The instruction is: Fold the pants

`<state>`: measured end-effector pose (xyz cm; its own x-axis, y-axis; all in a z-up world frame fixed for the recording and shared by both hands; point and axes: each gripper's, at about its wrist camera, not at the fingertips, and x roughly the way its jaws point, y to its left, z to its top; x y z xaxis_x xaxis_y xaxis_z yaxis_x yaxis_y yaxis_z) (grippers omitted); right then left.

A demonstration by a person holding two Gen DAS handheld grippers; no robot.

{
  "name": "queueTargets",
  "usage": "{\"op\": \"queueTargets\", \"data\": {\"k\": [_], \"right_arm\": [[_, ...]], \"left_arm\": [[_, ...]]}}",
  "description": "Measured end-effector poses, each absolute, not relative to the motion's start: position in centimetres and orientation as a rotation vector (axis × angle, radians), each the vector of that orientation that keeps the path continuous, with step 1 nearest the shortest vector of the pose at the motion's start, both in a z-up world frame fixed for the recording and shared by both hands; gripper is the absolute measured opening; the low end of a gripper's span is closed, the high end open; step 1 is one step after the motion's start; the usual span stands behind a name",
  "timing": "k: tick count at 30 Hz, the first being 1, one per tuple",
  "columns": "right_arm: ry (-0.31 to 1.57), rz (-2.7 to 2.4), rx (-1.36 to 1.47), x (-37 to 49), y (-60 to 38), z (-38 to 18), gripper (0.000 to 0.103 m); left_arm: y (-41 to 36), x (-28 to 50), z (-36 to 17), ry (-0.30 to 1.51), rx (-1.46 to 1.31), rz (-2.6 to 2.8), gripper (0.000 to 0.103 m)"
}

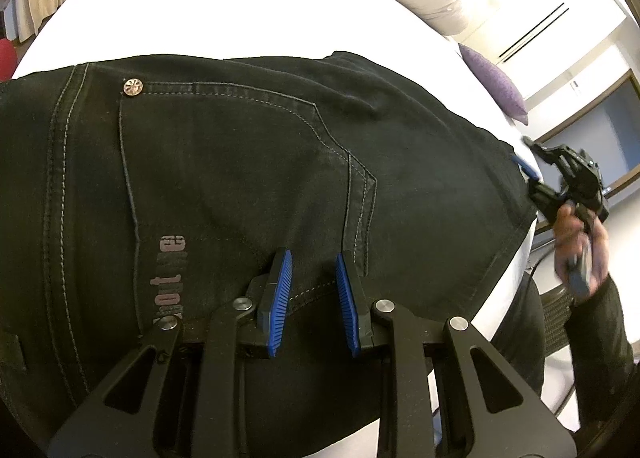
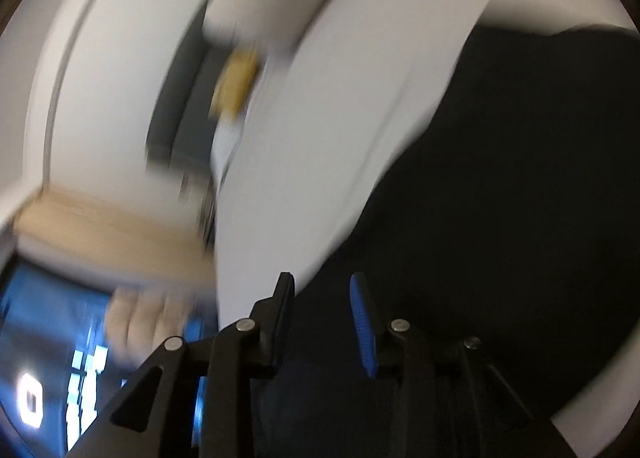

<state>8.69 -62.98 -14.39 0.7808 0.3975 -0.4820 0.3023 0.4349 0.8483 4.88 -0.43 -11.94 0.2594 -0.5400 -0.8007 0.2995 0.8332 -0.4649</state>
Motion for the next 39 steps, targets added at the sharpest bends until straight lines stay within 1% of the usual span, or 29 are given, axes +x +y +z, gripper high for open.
{"op": "queueTargets", "data": {"k": [2, 3, 4, 6, 9, 11, 13, 14, 16, 20, 22, 24, 25, 28, 31, 33, 34, 37, 39], "right_arm": [[0.821, 0.126, 1.145, 10.1, -58.8, -16.6, 0.032], [0.873, 0.099, 1.131, 10.4, -58.0, -18.0, 0.014], [0.875, 0.070, 1.128, 10.2, -58.2, -18.7, 0.000], [0.820, 0.063, 1.181, 9.2, -60.9, -19.3, 0.000], [0.725, -0.159, 1.105, 5.4, -67.1, -17.7, 0.000], [0.678, -0.267, 1.170, 2.2, -70.5, -17.9, 0.000], [0.663, -0.370, 1.136, 0.3, -72.1, -16.5, 0.001], [0.661, -0.395, 1.093, -0.4, -72.2, -15.4, 0.005], [0.655, -0.343, 1.100, -0.7, -71.4, -14.6, 0.017], [0.692, -0.195, 1.089, 0.8, -68.6, -14.4, 0.019], [0.733, -0.134, 1.075, 2.0, -66.6, -14.7, 0.021], [0.773, -0.110, 1.065, 2.9, -65.3, -15.0, 0.021], [0.787, -0.109, 1.066, 3.2, -64.7, -15.3, 0.021], [0.803, -0.116, 1.074, 2.5, -63.9, -15.6, 0.021], [0.807, -0.128, 1.080, 5.2, -63.6, -15.2, 0.021], [0.809, -0.135, 1.080, 6.0, -63.8, -14.9, 0.021], [0.810, -0.140, 1.075, 6.4, -63.3, -15.1, 0.021], [0.813, -0.150, 1.063, 6.5, -63.6, -14.5, 0.021], [0.810, -0.153, 1.064, 6.1, -63.7, -14.7, 0.024]], "left_arm": [[-0.6, 4.8, -11.8, 1.174, -0.233, -0.569, 0.023], [-0.6, 4.7, -11.8, 1.171, -0.233, -0.568, 0.023], [-0.7, 4.5, -11.7, 1.167, -0.231, -0.569, 0.023], [-0.6, 4.3, -11.6, 1.163, -0.230, -0.573, 0.023], [-0.4, 3.8, -11.4, 1.153, -0.242, -0.575, 0.023], [-0.3, 3.6, -11.0, 1.157, -0.237, -0.554, 0.023], [-0.9, 3.2, -9.6, 1.144, -0.171, -0.529, 0.023], [-1.6, 3.0, -8.7, 1.120, -0.136, -0.542, 0.023], [-3.2, 3.3, -7.2, 1.080, -0.097, -0.584, 0.023], [-5.4, 5.5, -6.5, 1.059, -0.036, -0.605, 0.023], [-5.0, 7.6, -7.7, 1.099, 0.008, -0.556, 0.023], [-3.5, 9.0, -9.3, 1.145, 0.009, -0.521, 0.023], [-1.8, 9.8, -10.1, 1.157, -0.032, -0.532, 0.023], [1.5, 11.1, -10.3, 1.156, -0.090, -0.539, 0.023], [3.6, 12.6, -10.2, 1.147, -0.098, -0.530, 0.022], [4.9, 13.6, -10.7, 1.154, -0.145, -0.551, 0.017], [5.3, 14.0, -10.9, 1.155, -0.159, -0.555, 0.011], [6.3, 14.6, -10.9, 1.148, -0.159, -0.574, 0.010], [6.7, 14.7, -10.8, 1.143, -0.145, -0.580, 0.009]]}}
